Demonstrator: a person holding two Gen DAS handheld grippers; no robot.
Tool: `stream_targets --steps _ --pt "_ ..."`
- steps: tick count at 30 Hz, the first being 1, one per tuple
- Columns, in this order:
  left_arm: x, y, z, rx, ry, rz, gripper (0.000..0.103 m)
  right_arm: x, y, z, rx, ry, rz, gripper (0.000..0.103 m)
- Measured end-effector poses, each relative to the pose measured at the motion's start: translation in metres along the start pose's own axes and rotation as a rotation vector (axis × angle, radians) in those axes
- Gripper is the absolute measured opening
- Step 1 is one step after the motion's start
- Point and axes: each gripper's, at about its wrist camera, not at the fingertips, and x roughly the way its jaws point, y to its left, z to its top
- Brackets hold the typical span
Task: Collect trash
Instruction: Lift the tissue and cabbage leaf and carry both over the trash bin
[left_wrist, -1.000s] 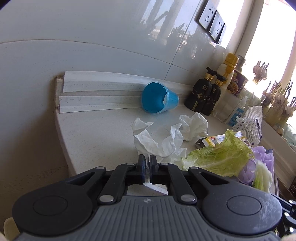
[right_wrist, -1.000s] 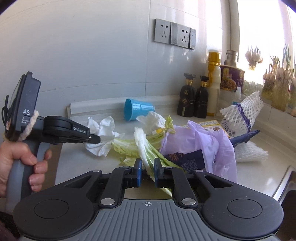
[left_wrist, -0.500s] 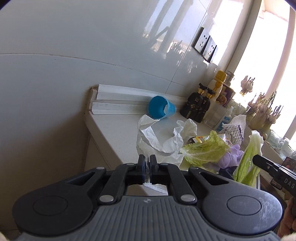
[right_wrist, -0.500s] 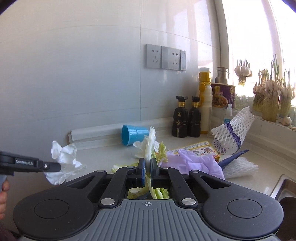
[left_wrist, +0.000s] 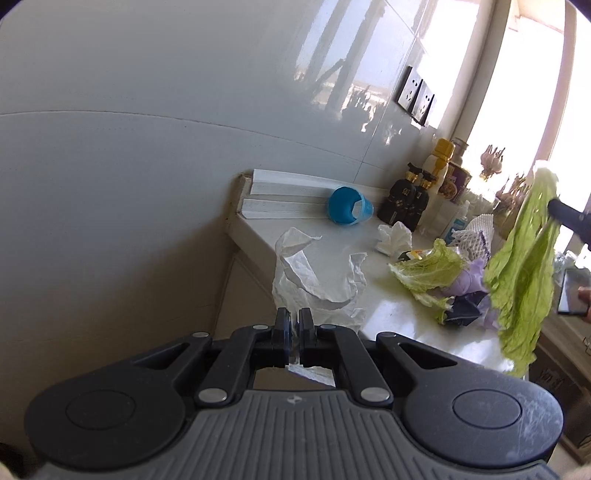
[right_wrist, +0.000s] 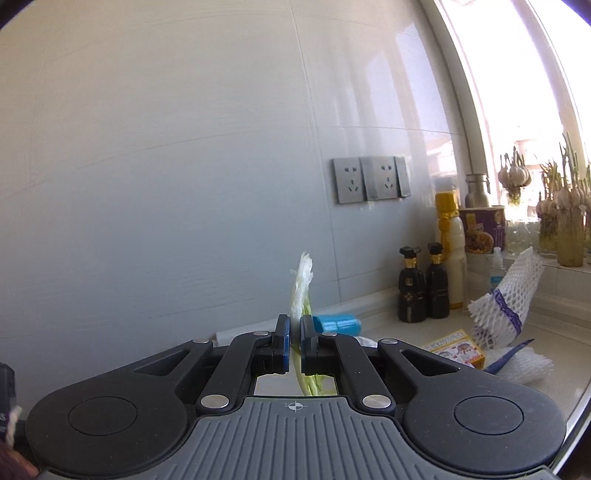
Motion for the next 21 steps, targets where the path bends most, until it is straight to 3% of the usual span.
stream_targets --steps 6,10,21 --pt "-0.019 0.037 -0.019 -0.016 0.048 0.084 0.004 0.001 0.023 0.019 0.044 -0.023 0.151 0.004" --pt "-0.026 0.055 -0.031 -0.045 0.086 0.131 0.004 0.018 0.04 0.016 0.116 0.014 0.259 0.004" --pt "-0.023 0.071 -0.075 -0.038 0.178 0.215 0.004 0.083 0.117 -0.053 0.105 0.23 0.391 0.004"
